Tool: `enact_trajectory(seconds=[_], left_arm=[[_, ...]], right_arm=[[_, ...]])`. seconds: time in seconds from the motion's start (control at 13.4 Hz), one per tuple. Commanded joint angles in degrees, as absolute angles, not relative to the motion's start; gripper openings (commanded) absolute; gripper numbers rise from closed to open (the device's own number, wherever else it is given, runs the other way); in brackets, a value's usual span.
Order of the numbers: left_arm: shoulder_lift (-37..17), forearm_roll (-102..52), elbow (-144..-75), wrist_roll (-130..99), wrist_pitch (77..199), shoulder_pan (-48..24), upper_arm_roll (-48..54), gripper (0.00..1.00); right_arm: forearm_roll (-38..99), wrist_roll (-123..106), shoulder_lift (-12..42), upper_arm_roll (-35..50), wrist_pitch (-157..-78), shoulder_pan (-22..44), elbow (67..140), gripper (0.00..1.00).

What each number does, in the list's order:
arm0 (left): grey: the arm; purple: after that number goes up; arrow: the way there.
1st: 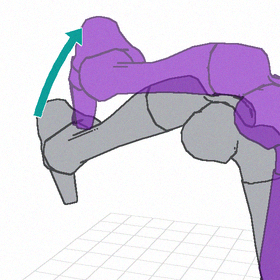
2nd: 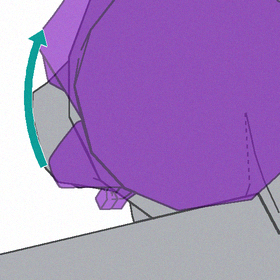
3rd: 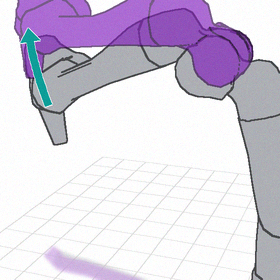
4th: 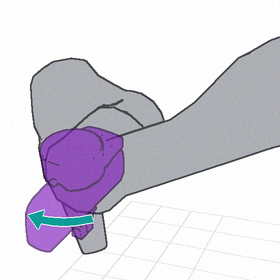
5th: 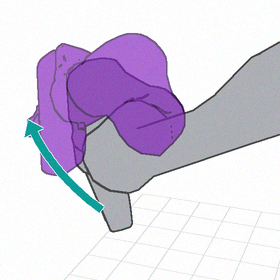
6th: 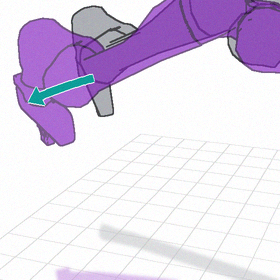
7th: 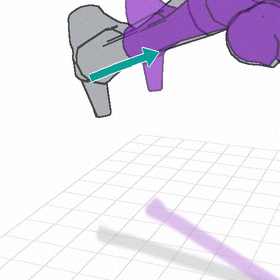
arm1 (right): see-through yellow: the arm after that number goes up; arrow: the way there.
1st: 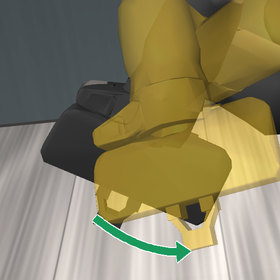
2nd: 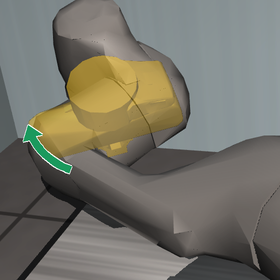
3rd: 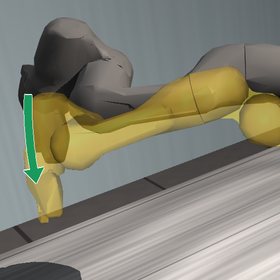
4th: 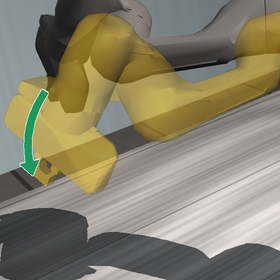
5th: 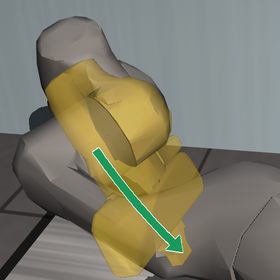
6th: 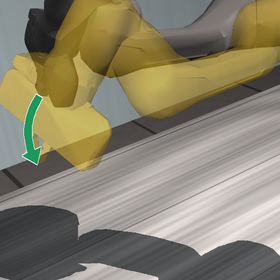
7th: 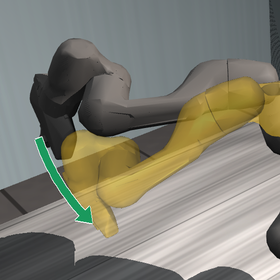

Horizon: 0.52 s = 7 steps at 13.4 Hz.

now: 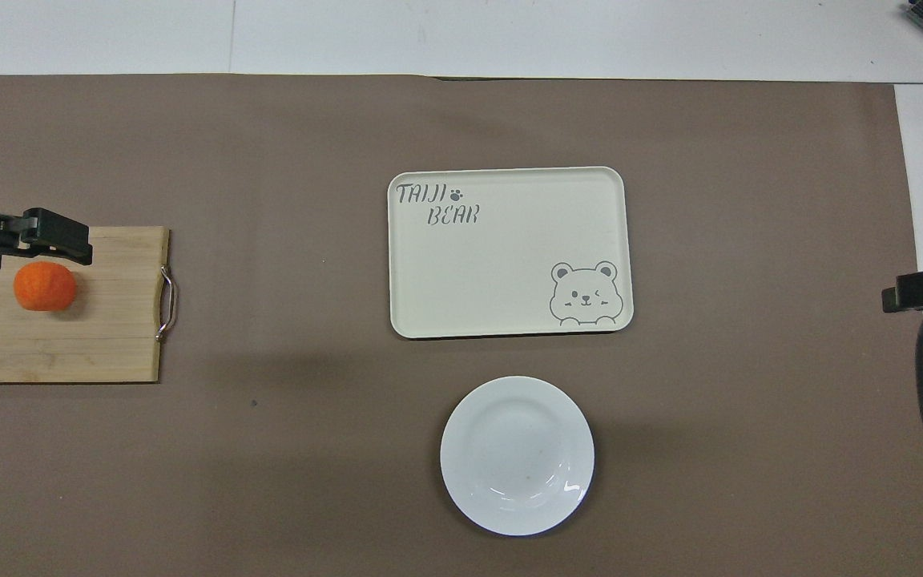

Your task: Place orange and plate with both arms

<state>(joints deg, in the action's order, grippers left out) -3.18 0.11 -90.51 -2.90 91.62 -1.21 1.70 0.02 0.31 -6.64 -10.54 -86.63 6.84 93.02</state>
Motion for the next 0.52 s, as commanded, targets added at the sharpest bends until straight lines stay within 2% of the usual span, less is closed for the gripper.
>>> enact_trajectory(seconds=[0.0,0.45], left_arm=[[-3.35,-0.44,-90.25,-2.11,90.35,-1.67,1.41,1.0],[-3.43,-0.53,-90.26,-2.2,91.67,-1.58,1.41,1.0]], right_arm=[[-0.26,-0.97,-6.68,-10.28,-87.37,5.98,93.43,1.0],[-0.09,-0.79,-6.68,-10.28,-87.01,5.98,93.51,1.0]])
